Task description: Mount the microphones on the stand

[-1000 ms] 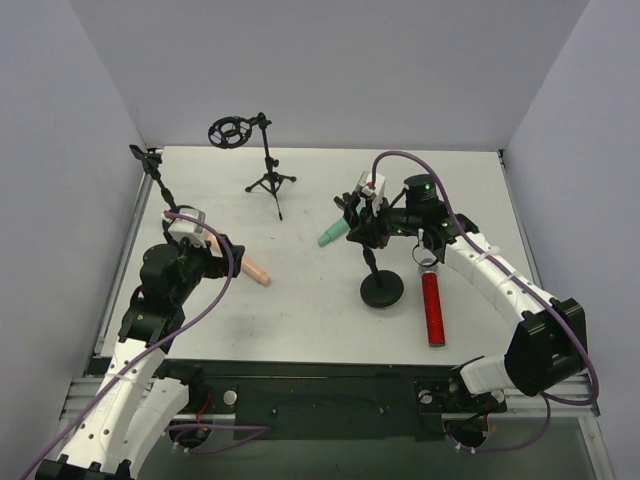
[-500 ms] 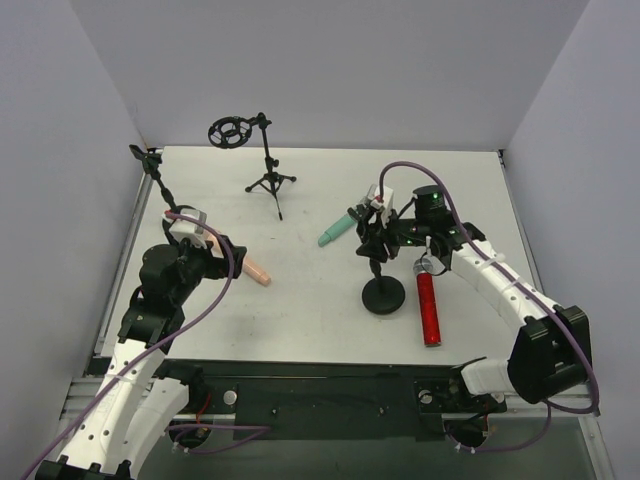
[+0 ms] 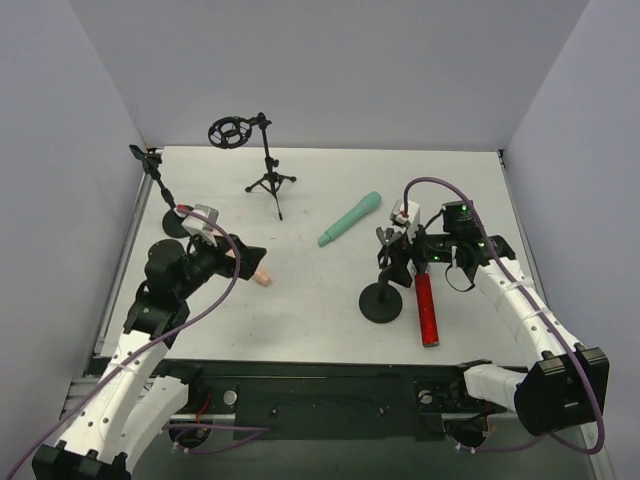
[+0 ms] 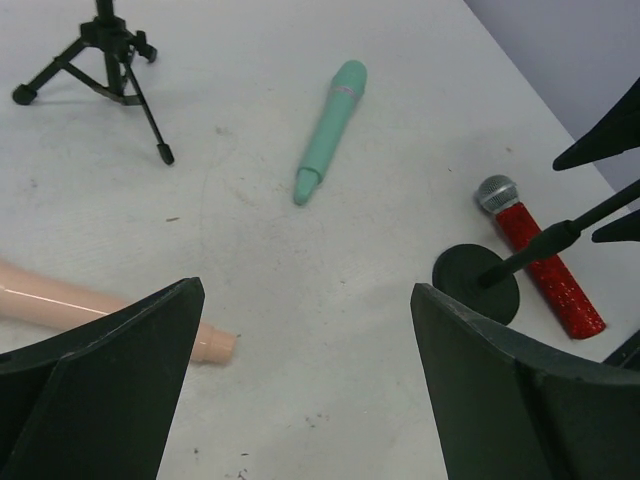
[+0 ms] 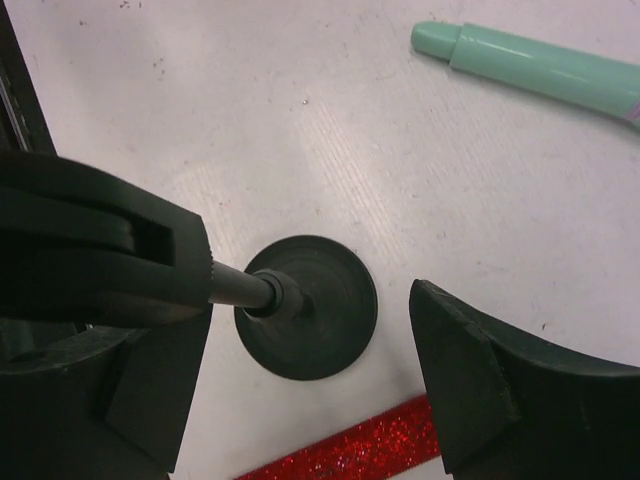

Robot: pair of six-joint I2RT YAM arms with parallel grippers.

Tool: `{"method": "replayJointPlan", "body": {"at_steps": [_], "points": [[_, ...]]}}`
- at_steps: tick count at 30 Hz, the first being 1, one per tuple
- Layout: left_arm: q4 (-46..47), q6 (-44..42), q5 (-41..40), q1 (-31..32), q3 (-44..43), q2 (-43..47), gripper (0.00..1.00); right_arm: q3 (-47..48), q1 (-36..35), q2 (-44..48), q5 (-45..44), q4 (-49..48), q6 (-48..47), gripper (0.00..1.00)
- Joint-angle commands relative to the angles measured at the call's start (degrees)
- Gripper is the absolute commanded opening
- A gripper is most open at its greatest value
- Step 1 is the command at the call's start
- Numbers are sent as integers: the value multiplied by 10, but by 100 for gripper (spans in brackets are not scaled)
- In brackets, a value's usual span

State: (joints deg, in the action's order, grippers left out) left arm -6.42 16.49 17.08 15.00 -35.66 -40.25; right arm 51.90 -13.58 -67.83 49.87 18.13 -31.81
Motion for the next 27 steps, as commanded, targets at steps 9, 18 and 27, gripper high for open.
{"method": "replayJointPlan", "body": {"at_steps": [9, 18, 27], "points": [[134, 74, -50, 226, -43, -105, 95, 1, 72, 79, 6, 197, -111, 78], [441, -121, -74, 371, 22, -280, 94, 44, 189, 67, 56, 297, -99, 78], [612, -204, 49, 378, -58, -493, 90, -2, 235, 107, 30, 222, 68, 79]]}}
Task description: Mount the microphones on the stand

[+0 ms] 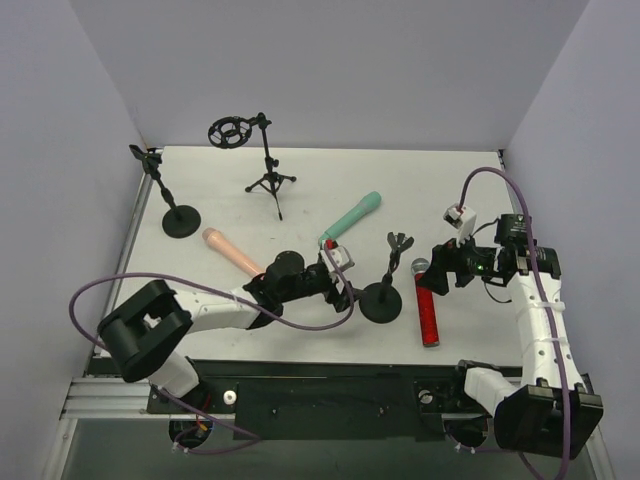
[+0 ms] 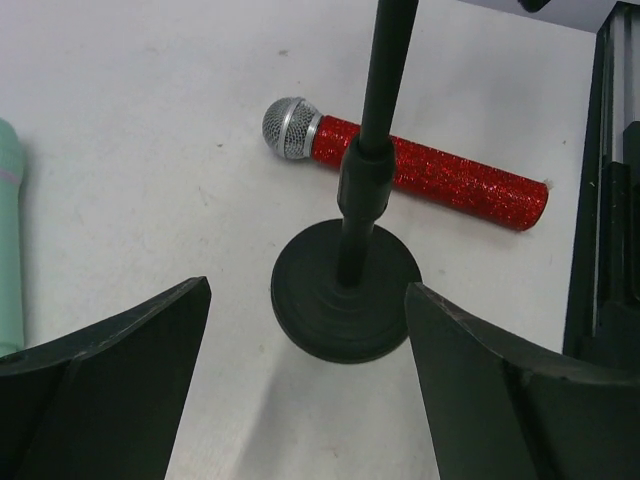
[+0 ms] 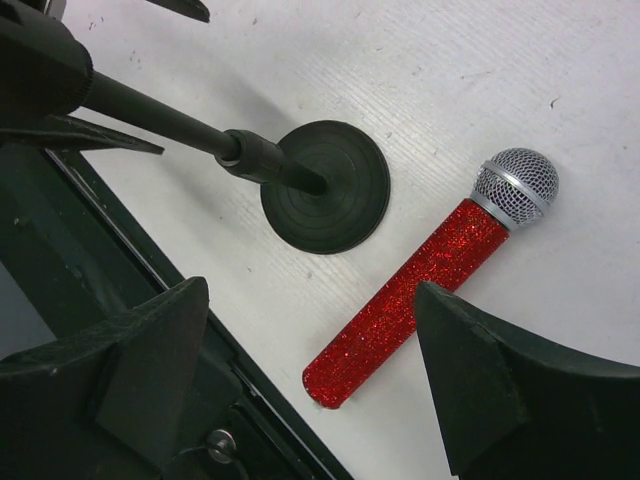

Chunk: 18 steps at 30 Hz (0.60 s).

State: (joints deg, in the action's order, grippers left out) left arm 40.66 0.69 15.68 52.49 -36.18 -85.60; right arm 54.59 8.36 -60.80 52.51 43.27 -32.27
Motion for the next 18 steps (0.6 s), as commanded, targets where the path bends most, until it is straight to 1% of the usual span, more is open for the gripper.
{"method": "replayJointPlan", "body": {"at_steps": [1, 3, 4, 7, 8, 10, 12, 15, 18], "points": [[151, -44, 72, 2, -64, -59, 89, -46, 31, 51, 4, -43, 87, 79], [179, -34, 94, 3, -79, -85, 88, -56, 51, 60, 16, -61, 100, 80], [193, -29, 108, 3, -87, -94, 85, -57, 54, 60, 24, -61, 101, 80], [236, -10, 155, 9, -102, -128, 81, -62, 67, 57, 34, -60, 101, 80], [258, -10, 158, 9, -103, -134, 81, -62, 68, 57, 35, -60, 100, 80], [274, 20, 164, 11, -113, -152, 80, -62, 68, 54, 35, -60, 99, 80], [282, 29, 171, 11, -128, -166, 74, -62, 68, 52, 37, -60, 98, 80], [279, 44, 175, 12, -148, -177, 62, -62, 68, 48, 37, -60, 98, 80], [279, 46, 165, 15, -154, -182, 56, -62, 69, 48, 37, -60, 97, 80]]}}
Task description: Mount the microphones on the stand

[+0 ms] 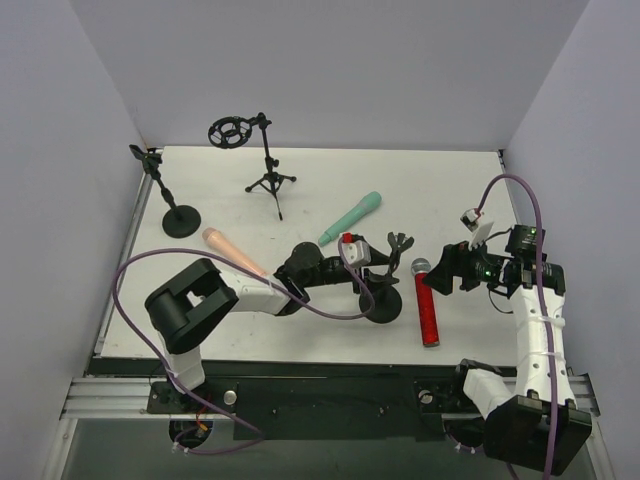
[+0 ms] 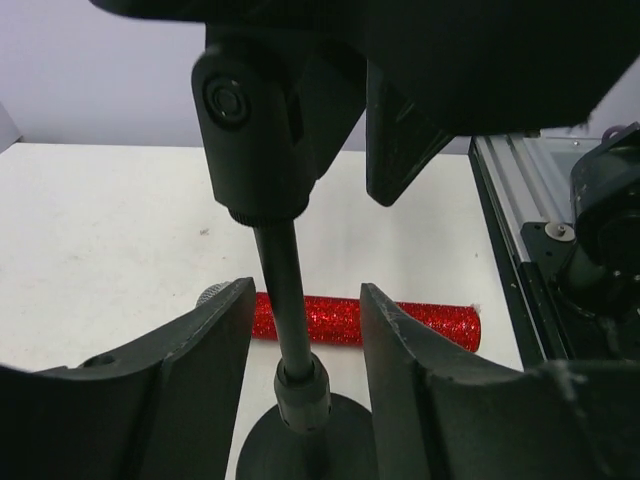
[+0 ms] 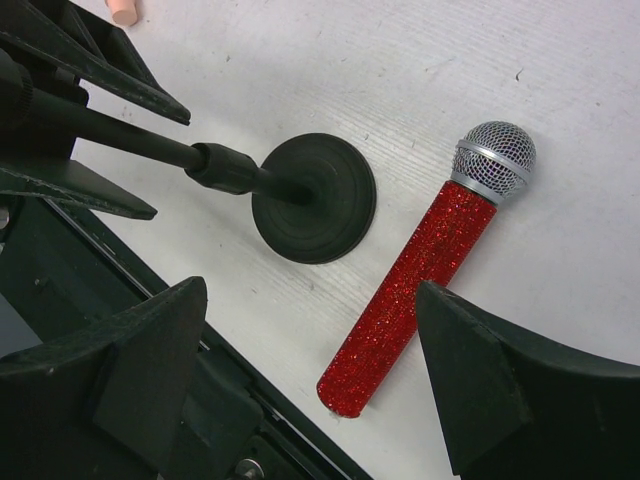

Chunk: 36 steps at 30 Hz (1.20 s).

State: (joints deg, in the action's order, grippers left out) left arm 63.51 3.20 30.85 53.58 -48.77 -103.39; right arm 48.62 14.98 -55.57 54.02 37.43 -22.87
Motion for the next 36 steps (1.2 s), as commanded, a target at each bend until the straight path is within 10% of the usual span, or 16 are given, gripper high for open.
{"method": "replayJointPlan", "body": {"at_steps": [1, 5, 8, 15, 25, 36], "points": [[50, 21, 11, 5, -29, -5, 54, -3, 3, -4, 20, -2, 3, 80], [46, 17, -3, 6, -28, -8, 37, -3, 3, -7, 20, -2, 2, 80], [39, 5, -32, 10, -19, 3, 2, -4, 3, -8, 19, -2, 2, 80], [16, -11, -216, 32, 60, 92, 0, -5, 3, -12, 17, -1, 0, 80], [-13, 27, -805, 102, 108, 167, 0, -5, 2, -23, 14, -1, -1, 80], [210, -145, -969, 141, 50, 19, 0, -7, 2, -26, 11, -1, -3, 80]]}}
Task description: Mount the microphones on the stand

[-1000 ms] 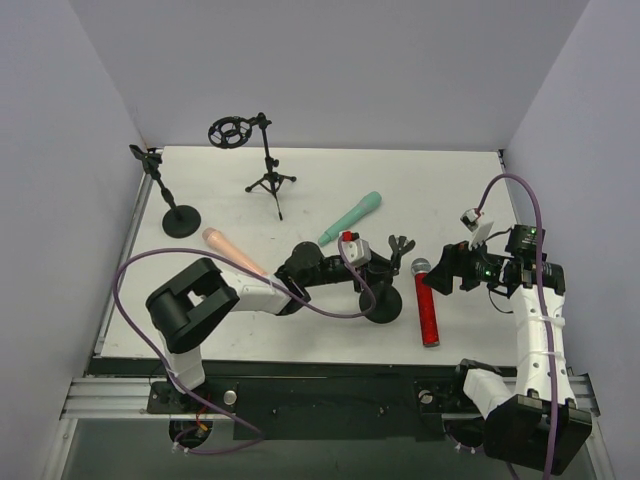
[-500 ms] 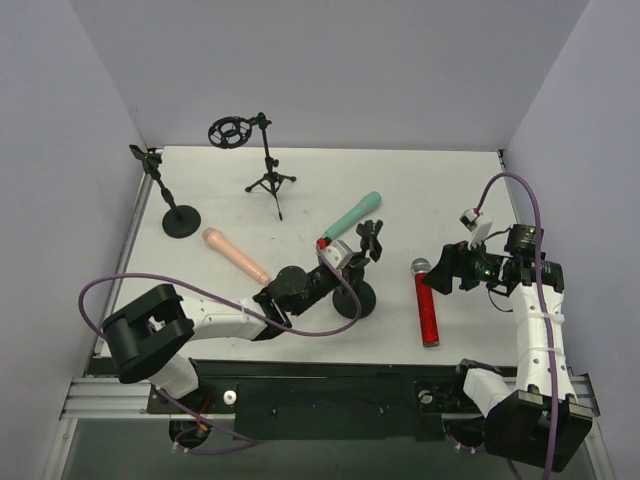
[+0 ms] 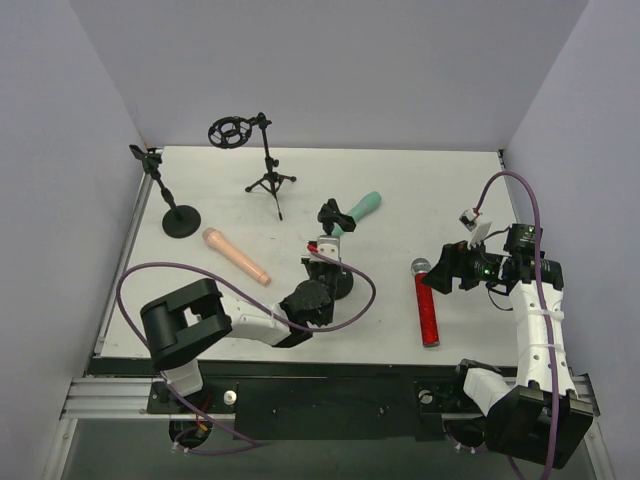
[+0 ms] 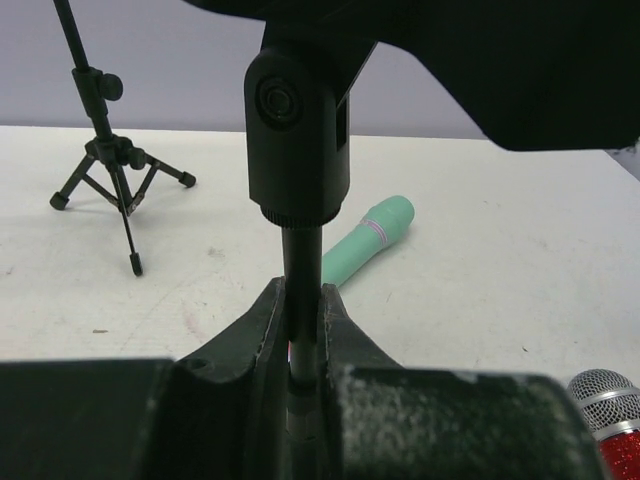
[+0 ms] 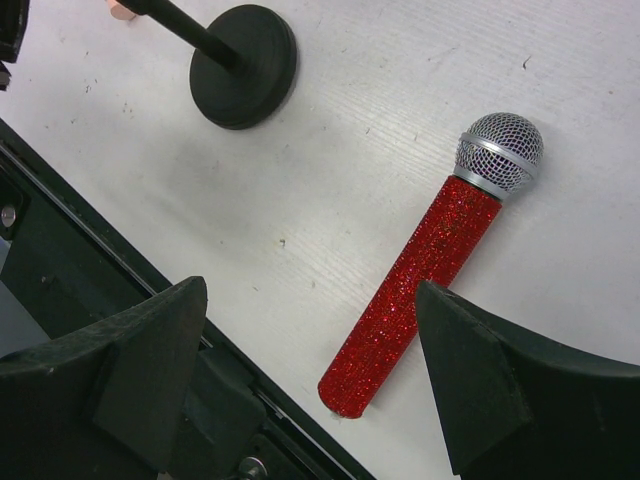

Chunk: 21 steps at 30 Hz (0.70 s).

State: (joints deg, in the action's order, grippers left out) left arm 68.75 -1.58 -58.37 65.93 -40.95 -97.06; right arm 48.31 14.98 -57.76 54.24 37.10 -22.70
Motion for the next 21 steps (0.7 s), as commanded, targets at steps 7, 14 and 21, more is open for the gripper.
{"method": "replayJointPlan", "body": {"at_steps": [7, 14, 21], "points": [[97, -40, -62, 27, -16, -30, 25, -5, 2, -4, -6, 2, -9, 80], [-6, 47, -9, 29, 15, 31, 68, -5, 2, -4, -25, 0, -7, 80], [-148, 115, 83, 35, 80, 144, 77, -8, 2, -1, -60, -16, 10, 80]]}}
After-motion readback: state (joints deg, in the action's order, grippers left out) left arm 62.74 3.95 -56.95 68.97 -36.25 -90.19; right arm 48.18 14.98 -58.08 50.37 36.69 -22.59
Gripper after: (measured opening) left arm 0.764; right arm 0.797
